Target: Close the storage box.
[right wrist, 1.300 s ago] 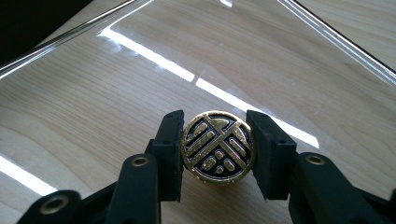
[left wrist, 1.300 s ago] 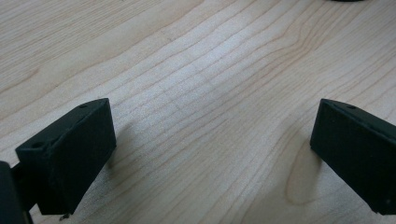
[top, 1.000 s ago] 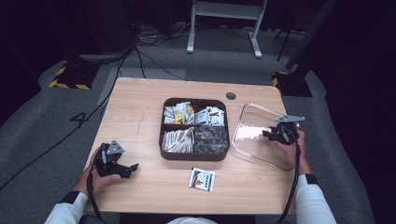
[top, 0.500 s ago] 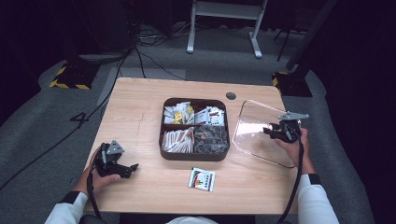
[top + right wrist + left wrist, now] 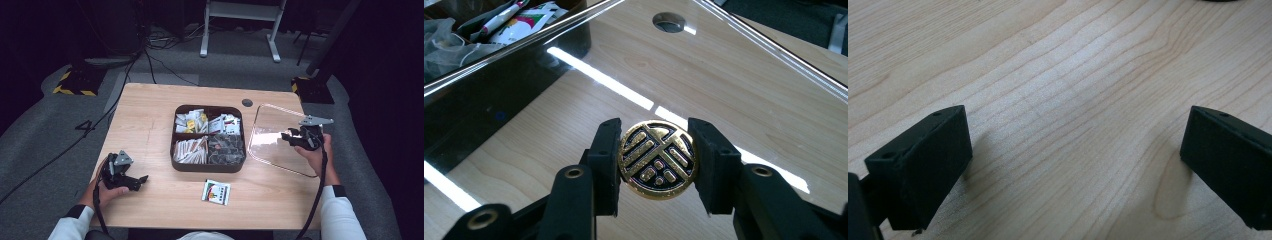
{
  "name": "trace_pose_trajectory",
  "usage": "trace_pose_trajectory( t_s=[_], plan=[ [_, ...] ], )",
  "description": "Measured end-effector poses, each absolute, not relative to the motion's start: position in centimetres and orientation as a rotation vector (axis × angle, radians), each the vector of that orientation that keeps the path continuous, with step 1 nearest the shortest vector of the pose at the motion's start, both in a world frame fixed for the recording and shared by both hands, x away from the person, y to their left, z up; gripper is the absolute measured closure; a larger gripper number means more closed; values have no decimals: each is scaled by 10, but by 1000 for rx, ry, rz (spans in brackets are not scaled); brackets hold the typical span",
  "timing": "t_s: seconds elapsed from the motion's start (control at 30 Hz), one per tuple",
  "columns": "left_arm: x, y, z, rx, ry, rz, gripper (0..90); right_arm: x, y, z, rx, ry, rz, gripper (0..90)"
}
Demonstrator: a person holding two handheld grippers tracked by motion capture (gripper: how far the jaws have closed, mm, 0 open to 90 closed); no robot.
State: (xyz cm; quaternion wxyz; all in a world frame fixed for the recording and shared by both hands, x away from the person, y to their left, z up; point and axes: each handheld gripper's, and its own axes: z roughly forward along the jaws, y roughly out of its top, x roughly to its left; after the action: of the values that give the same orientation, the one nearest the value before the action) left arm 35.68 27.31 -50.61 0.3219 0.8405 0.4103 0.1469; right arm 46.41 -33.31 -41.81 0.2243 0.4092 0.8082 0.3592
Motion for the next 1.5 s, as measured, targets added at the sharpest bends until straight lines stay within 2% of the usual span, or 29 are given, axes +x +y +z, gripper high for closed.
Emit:
trace_pose_trajectory(
  t_s=[0.67,1.5],
  plan=[
    [357,273,-506,2206,1079,386,5,463,-310,-390,1053,2253,1027,595],
    [357,273,-506,2206,1079,386,4,475,-237,-383,939,2346,1034,595]
  ],
)
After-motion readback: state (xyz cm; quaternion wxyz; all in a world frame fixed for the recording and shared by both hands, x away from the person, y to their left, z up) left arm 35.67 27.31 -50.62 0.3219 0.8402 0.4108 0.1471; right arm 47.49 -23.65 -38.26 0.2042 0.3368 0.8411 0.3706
